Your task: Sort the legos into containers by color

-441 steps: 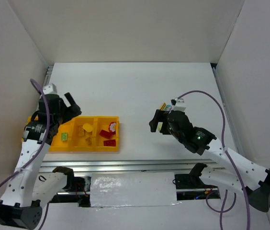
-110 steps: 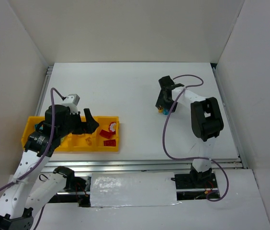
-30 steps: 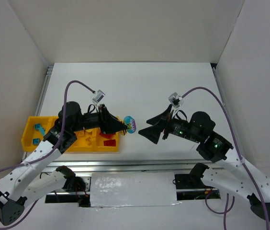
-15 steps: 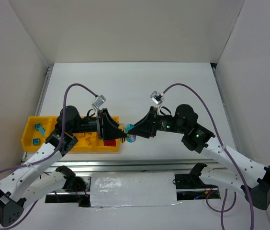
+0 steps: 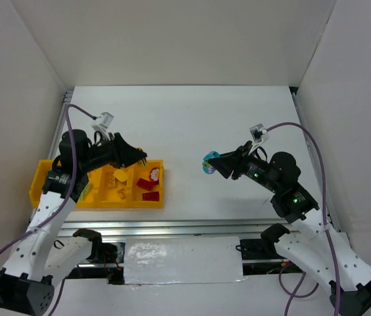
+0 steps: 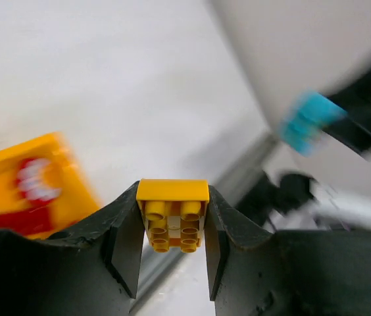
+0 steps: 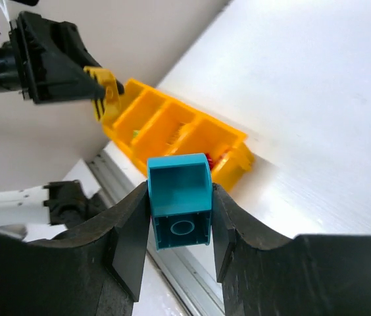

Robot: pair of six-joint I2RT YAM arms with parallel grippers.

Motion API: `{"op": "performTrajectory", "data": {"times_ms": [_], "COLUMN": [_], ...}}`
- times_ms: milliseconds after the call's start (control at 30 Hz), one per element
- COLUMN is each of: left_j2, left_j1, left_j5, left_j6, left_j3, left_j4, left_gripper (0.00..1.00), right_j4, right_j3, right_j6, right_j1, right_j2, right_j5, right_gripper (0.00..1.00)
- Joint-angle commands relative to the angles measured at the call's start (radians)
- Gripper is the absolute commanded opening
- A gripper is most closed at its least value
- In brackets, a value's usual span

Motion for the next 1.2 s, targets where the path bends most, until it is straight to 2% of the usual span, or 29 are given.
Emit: {"op": "performTrajectory", "data": {"times_ms": [0,33,67,167,400,533,567,633,667,733,800,867,1033,1133,1167], "left_j2": [0.091,0.118,0.160,0.191,0.248,0.267,0.268,0.267,0.262,0.248,0.236,0.207,0.123,0.017,-0.009], "left_j1": [0.127,0.137,0.146,0.148,0.148,0.148,0.148,0.148,0.148,0.148,0.148,0.148,0.148,0.148,0.148], "left_j5": [-0.349,-0.463,-0.660,-0.837,-1.042,-1.024,-1.027,-1.025,-1.019,-1.004,-0.989,-0.962,-0.897,-0.670,-0.469], "left_j6": [0.107,0.098,0.060,-0.019,-0.116,-0.117,-0.120,-0.122,-0.122,-0.120,-0.117,-0.102,-0.051,0.035,0.054], "left_j3": [0.067,0.070,0.062,0.024,0.002,-0.011,-0.014,-0.017,-0.022,-0.024,-0.025,-0.018,0.005,-0.005,-0.017], "left_j4": [-0.322,-0.368,-0.430,-0.446,-0.472,-0.456,-0.460,-0.465,-0.462,-0.462,-0.460,-0.465,-0.477,-0.407,-0.323], "left_gripper": [0.00,0.00,0.00,0.00,0.01,0.13,0.27,0.40,0.62,0.82,0.92,0.99,1.00,1.00,0.99], "right_j4": [-0.137,-0.142,-0.140,-0.114,-0.088,-0.071,-0.069,-0.069,-0.069,-0.065,-0.063,-0.053,-0.017,0.033,0.045], "right_j3": [0.023,0.025,0.022,0.005,-0.014,-0.035,-0.035,-0.037,-0.037,-0.037,-0.037,-0.041,-0.051,-0.052,-0.052], "right_j6": [-0.048,-0.053,-0.053,-0.045,-0.036,-0.030,-0.030,-0.032,-0.032,-0.032,-0.030,-0.021,0.004,0.040,0.069], "right_j1": [-0.020,-0.018,-0.018,-0.020,-0.015,-0.017,-0.015,-0.018,-0.018,-0.017,-0.015,-0.015,-0.015,-0.015,-0.015], "right_j2": [0.003,0.004,0.009,0.015,0.069,0.070,0.073,0.075,0.078,0.079,0.085,0.093,0.118,0.124,0.124], "right_j5": [0.132,0.130,0.121,0.095,0.031,0.014,0.012,0.006,0.003,-0.002,-0.002,-0.008,-0.048,-0.078,-0.091], "right_gripper": [0.00,0.00,0.00,0.00,0.00,0.00,0.00,0.00,0.00,0.00,0.00,0.00,0.00,0.00,0.00]}}
